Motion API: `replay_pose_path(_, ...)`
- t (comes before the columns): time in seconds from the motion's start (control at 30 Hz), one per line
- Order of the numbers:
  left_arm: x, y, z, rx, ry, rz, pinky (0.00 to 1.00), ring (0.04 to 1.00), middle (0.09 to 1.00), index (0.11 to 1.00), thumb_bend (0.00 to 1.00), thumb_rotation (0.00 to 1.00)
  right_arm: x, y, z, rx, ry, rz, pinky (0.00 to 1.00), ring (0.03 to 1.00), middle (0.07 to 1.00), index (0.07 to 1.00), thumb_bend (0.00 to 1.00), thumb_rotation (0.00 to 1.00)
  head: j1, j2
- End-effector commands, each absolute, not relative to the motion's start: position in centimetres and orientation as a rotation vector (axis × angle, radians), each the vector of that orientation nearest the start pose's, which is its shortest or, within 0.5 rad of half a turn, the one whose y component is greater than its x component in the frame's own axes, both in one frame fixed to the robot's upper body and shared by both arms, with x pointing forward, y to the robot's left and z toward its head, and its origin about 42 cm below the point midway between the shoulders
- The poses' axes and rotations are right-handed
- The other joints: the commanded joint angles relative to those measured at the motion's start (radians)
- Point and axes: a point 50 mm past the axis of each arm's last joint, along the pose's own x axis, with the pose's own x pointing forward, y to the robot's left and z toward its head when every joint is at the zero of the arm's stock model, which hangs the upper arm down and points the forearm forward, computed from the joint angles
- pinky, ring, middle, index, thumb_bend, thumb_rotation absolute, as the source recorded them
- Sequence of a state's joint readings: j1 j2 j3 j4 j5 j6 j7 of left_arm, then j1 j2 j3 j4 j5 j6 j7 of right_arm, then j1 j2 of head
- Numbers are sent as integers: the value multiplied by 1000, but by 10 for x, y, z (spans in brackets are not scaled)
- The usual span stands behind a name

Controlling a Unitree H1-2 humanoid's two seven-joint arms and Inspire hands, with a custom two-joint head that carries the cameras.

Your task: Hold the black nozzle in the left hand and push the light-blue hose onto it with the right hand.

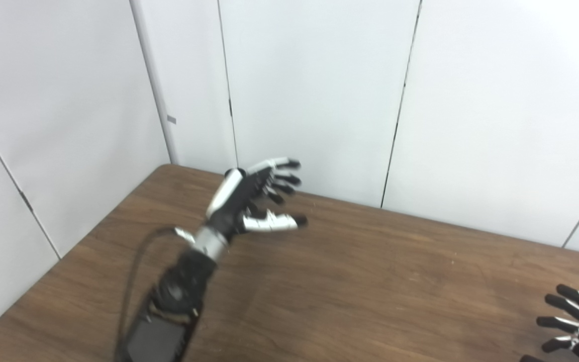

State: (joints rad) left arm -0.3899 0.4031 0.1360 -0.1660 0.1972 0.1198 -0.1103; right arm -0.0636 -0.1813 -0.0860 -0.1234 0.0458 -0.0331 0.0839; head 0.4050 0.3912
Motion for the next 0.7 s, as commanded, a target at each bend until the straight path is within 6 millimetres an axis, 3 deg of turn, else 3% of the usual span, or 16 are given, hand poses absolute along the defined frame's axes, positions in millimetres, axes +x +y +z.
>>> replay_pose_path(0.0, 378, 331, 326, 622, -504, 126, 537, 646, 662, 711, 724, 68, 305, -281, 175, -163, -312, 27, 412, 625, 770, 805, 693, 0, 0, 1)
replay_pose_path(0.23, 390, 354, 348, 678, -518, 276, 586, 702, 719, 723, 741, 99, 305, -282, 177, -161, -309, 26, 422, 625, 771, 807, 693, 0, -2, 2)
replay_pose_path(0.5, 401, 376, 348, 767, -419, 425, 885, 958, 916, 867, 862, 185, 305, -282, 177, -167, -312, 25, 416, 624, 770, 800, 695, 0, -5, 5)
replay_pose_path(0.67, 407, 382, 341, 814, -274, 402, 958, 999, 996, 970, 945, 215, 305, -281, 177, -168, -313, 23, 412, 622, 766, 795, 701, 0, -19, 10)
